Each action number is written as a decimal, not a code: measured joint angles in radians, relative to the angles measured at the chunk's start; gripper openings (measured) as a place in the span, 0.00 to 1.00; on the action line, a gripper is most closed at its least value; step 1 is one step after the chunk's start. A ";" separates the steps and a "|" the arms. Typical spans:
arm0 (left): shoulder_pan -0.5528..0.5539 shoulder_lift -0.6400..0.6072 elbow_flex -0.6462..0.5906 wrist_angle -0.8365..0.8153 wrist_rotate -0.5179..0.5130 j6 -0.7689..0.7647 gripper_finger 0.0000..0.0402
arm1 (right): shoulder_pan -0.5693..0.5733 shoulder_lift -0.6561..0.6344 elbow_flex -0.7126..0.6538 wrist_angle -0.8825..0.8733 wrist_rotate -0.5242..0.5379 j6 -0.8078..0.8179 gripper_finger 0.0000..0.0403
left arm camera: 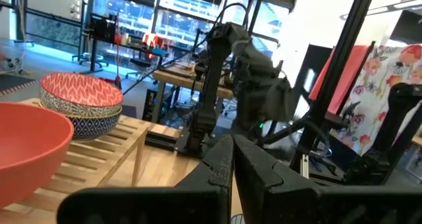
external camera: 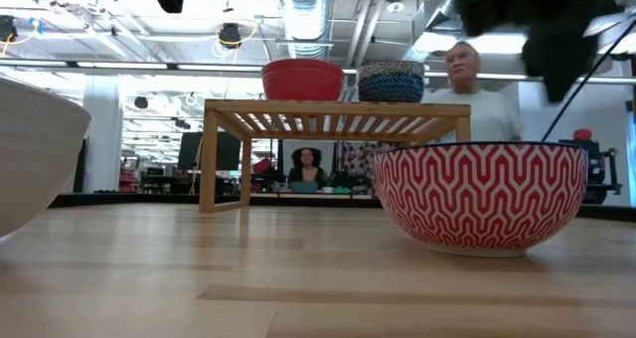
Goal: Place and stack bowls onto a shelf
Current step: Stack the small blue bowl on top of the other small red bowl on the shelf
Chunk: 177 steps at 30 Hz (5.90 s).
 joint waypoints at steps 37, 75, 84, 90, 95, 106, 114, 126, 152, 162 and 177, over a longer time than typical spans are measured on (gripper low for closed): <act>0.000 0.000 0.000 0.017 -0.028 0.010 0.00 | 0.022 0.214 -0.102 0.369 0.000 0.272 0.43; 0.000 -0.001 0.000 0.020 -0.104 0.074 0.00 | -0.228 -0.357 -0.096 0.118 0.004 -0.125 0.09; 0.000 0.000 -0.001 0.027 -0.106 0.055 0.00 | -0.296 -0.287 0.095 0.096 0.021 -0.211 0.09; 0.000 0.000 -0.001 0.035 -0.098 0.049 0.00 | -0.343 -0.205 0.259 0.046 0.030 -0.325 0.09; 0.000 0.000 -0.001 0.037 -0.092 0.045 0.00 | -0.375 -0.160 0.351 0.032 0.030 -0.393 0.09; 0.000 0.000 -0.001 0.033 -0.087 0.045 0.00 | -0.386 -0.183 0.366 -0.052 0.058 -0.418 0.09; 0.000 0.000 -0.001 0.033 -0.087 0.045 0.00 | -0.319 -0.223 0.366 -0.143 0.188 -0.425 0.09; 0.000 0.000 -0.001 0.033 -0.087 0.036 0.00 | -0.367 -0.286 0.381 -0.235 0.238 -0.415 0.09; 0.000 0.000 -0.001 0.032 -0.087 0.041 0.00 | -0.982 0.199 0.941 -0.657 0.103 -0.646 0.09; 0.000 0.000 -0.001 0.032 -0.087 0.041 0.00 | -0.988 0.225 0.943 -0.618 0.049 -0.665 0.09; 0.000 0.000 -0.001 0.032 -0.087 0.045 0.00 | -0.991 0.280 0.940 -0.630 0.054 -0.658 0.09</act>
